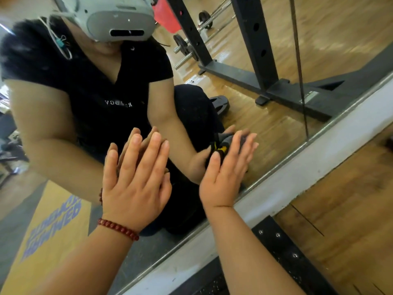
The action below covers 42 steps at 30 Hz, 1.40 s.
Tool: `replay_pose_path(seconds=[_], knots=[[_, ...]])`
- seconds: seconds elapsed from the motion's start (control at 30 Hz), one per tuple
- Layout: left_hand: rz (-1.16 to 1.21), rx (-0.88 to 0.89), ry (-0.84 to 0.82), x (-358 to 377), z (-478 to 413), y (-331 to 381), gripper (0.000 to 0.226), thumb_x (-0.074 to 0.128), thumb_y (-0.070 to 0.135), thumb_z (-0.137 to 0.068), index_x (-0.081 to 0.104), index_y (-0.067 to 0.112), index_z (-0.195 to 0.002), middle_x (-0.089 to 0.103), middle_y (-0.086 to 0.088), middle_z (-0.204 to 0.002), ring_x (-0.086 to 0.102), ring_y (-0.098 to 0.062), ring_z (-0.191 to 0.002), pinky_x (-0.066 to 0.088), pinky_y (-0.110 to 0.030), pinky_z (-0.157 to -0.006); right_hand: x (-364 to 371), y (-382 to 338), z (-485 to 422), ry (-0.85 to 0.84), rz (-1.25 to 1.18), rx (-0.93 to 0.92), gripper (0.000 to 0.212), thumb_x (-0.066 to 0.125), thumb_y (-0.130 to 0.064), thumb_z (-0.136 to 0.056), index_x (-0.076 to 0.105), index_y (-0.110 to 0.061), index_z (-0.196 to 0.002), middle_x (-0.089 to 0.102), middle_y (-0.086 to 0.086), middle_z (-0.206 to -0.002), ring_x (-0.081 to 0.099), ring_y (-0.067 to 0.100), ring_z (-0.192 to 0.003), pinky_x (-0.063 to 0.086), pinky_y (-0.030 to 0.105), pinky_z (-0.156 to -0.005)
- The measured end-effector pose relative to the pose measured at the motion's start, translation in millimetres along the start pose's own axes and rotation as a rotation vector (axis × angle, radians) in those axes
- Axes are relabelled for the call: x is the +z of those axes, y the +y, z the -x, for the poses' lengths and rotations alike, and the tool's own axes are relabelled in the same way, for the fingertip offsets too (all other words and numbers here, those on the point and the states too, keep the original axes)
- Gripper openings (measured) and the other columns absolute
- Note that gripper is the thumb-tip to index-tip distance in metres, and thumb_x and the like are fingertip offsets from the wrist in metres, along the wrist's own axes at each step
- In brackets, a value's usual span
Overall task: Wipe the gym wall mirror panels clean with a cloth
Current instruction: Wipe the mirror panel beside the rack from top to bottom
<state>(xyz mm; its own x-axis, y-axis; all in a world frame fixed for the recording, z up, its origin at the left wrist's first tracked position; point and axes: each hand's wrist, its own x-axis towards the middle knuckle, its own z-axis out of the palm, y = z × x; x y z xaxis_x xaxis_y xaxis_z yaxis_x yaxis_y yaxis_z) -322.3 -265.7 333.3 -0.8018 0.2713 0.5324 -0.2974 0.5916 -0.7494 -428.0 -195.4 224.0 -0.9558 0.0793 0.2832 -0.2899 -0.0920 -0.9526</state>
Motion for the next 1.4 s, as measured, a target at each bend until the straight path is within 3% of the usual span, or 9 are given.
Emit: replay_pose_path(seconds=[0.23,0.4,0.5,0.67,0.8,0.93,1.03,1.2,1.4], knots=[[-0.001,-0.019,-0.009,1,0,3,0.059,0.052,0.027,-0.092,0.044,0.011,-0.148,0.036,-0.008,-0.155,0.018,-0.029,-0.15,0.015,-0.053,-0.12,-18,44,-9,0.134,-0.113,0.681,0.06,0.027,-0.04,-0.104,0.009,-0.023,-0.158,-0.002,0.006,-0.167,-0.001,0.023,-0.153,0.01,0.051,-0.123],[-0.013,-0.016,0.014,3,1,4,0.06,0.054,0.026,-0.091,0.044,0.011,-0.148,0.034,-0.007,-0.157,0.019,-0.029,-0.15,0.015,-0.053,-0.12,0,-14,-8,0.045,-0.037,0.107,0.06,0.031,-0.042,-0.101,0.008,-0.029,-0.154,-0.005,-0.006,-0.162,-0.016,0.006,-0.148,-0.007,0.024,-0.121],[-0.011,-0.019,0.018,3,1,4,0.061,0.053,0.026,-0.092,0.042,0.011,-0.149,0.028,-0.005,-0.161,0.019,-0.029,-0.15,0.014,-0.052,-0.121,-2,-1,-14,0.039,-0.013,0.047,0.058,0.033,-0.041,-0.101,0.011,-0.03,-0.154,0.0,-0.002,-0.163,-0.012,0.006,-0.149,-0.003,0.021,-0.12],[-0.009,-0.015,0.029,4,2,6,0.062,0.054,0.025,-0.091,0.04,0.011,-0.15,0.027,-0.005,-0.161,0.019,-0.03,-0.15,0.015,-0.053,-0.121,-23,53,-23,0.154,-0.151,0.714,0.056,0.028,-0.035,-0.107,0.009,-0.024,-0.158,-0.001,0.004,-0.167,-0.002,0.019,-0.152,0.006,0.048,-0.124],[-0.015,-0.017,0.027,5,1,6,0.062,0.054,0.025,-0.091,0.041,0.011,-0.149,0.031,-0.008,-0.158,0.019,-0.03,-0.15,0.016,-0.053,-0.121,-5,-4,-22,0.106,-0.045,0.239,0.058,0.027,-0.04,-0.103,0.009,-0.024,-0.157,-0.004,-0.002,-0.163,-0.009,0.015,-0.15,-0.006,0.029,-0.122],[0.003,-0.022,0.01,3,1,5,0.06,0.053,0.025,-0.091,0.043,0.011,-0.148,0.032,-0.007,-0.157,0.018,-0.029,-0.15,0.016,-0.053,-0.121,0,-30,-33,0.008,0.065,-0.147,0.057,0.026,-0.044,-0.104,0.008,-0.026,-0.154,0.007,0.005,-0.164,-0.006,0.019,-0.15,0.003,0.039,-0.122],[0.021,-0.033,0.0,2,0,6,0.059,0.053,0.025,-0.091,0.043,0.011,-0.148,0.031,-0.006,-0.157,0.018,-0.028,-0.151,0.016,-0.053,-0.121,-9,-3,-45,0.093,0.006,0.048,0.06,0.028,-0.042,-0.103,0.016,-0.019,-0.157,0.01,0.013,-0.165,-0.001,0.022,-0.151,-0.002,0.024,-0.121],[0.02,-0.056,-0.002,0,-3,8,0.059,0.052,0.024,-0.091,0.044,0.011,-0.148,0.033,-0.007,-0.157,0.018,-0.028,-0.15,0.016,-0.053,-0.121,-15,9,-35,0.114,-0.044,0.417,0.062,0.025,-0.04,-0.101,0.012,-0.02,-0.158,-0.001,0.004,-0.166,-0.004,0.025,-0.153,0.005,0.044,-0.124],[0.066,-0.046,-0.036,-21,-9,5,0.061,0.049,0.017,-0.093,0.036,0.009,-0.152,0.029,-0.007,-0.159,0.023,-0.027,-0.148,0.017,-0.039,-0.12,-2,-43,-25,-0.102,0.138,-0.263,0.055,0.019,-0.047,-0.105,0.013,-0.025,-0.155,0.005,0.008,-0.164,-0.007,0.027,-0.151,0.008,0.05,-0.121]])
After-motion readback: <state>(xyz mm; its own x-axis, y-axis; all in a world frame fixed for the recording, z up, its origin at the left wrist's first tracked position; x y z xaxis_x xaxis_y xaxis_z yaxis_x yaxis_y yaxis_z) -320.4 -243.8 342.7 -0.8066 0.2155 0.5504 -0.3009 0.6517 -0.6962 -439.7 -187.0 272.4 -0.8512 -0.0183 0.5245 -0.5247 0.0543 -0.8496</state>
